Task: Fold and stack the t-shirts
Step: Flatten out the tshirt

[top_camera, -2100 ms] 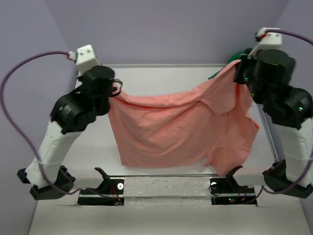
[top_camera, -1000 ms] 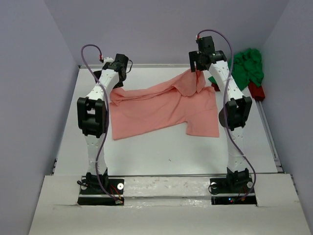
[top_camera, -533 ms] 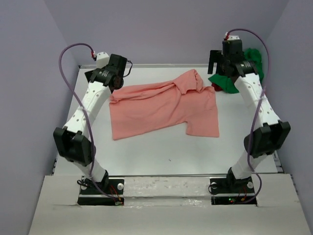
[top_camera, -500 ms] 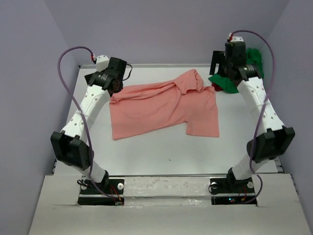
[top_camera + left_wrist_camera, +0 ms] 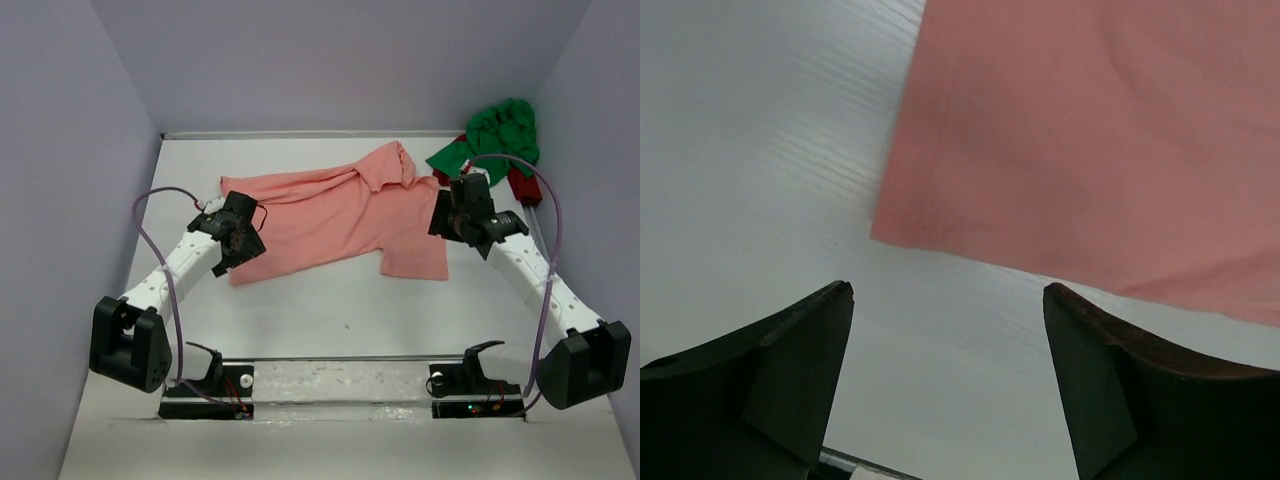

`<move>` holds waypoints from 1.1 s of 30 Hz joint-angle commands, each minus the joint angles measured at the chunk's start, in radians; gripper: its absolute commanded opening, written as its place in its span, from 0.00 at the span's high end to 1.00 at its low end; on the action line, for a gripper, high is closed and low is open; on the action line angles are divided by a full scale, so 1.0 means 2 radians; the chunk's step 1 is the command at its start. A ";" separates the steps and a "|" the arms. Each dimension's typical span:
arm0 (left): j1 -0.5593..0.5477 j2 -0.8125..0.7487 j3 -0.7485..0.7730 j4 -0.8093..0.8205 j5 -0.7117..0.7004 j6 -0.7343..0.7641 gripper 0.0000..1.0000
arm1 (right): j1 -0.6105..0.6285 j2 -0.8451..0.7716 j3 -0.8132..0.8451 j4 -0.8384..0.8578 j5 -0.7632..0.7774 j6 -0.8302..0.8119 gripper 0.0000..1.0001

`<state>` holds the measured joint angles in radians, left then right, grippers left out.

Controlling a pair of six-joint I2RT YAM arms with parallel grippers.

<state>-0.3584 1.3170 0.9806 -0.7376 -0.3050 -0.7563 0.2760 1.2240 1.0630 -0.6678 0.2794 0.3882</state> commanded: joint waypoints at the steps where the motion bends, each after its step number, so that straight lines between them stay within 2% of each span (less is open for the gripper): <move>1: -0.005 -0.013 -0.051 0.053 0.073 -0.051 0.14 | -0.001 -0.053 -0.012 0.015 -0.021 0.038 0.41; 8: -0.015 -0.004 -0.112 0.071 0.079 -0.081 0.14 | -0.001 -0.060 -0.016 0.007 -0.024 0.041 0.41; 12: -0.017 0.000 -0.122 0.064 0.056 -0.101 0.14 | -0.001 -0.067 -0.006 0.006 -0.029 0.034 0.41; 22: -0.014 -0.010 -0.072 0.011 -0.029 -0.118 0.14 | -0.001 -0.064 -0.005 0.008 -0.046 0.024 0.41; 29: 0.010 0.020 -0.067 0.019 -0.029 -0.114 0.14 | -0.001 -0.065 0.008 -0.001 -0.042 0.017 0.41; 32: 0.014 0.031 -0.075 0.027 -0.025 -0.114 0.27 | -0.001 -0.072 0.014 -0.004 -0.040 0.016 0.41; 33: 0.015 0.034 -0.076 0.028 -0.022 -0.115 0.27 | -0.001 -0.072 0.017 -0.006 -0.040 0.015 0.41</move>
<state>-0.3412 1.3643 0.8234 -0.6712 -0.3244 -0.9741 0.2756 1.1130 1.0363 -0.6746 0.1982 0.4370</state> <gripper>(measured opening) 0.768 0.588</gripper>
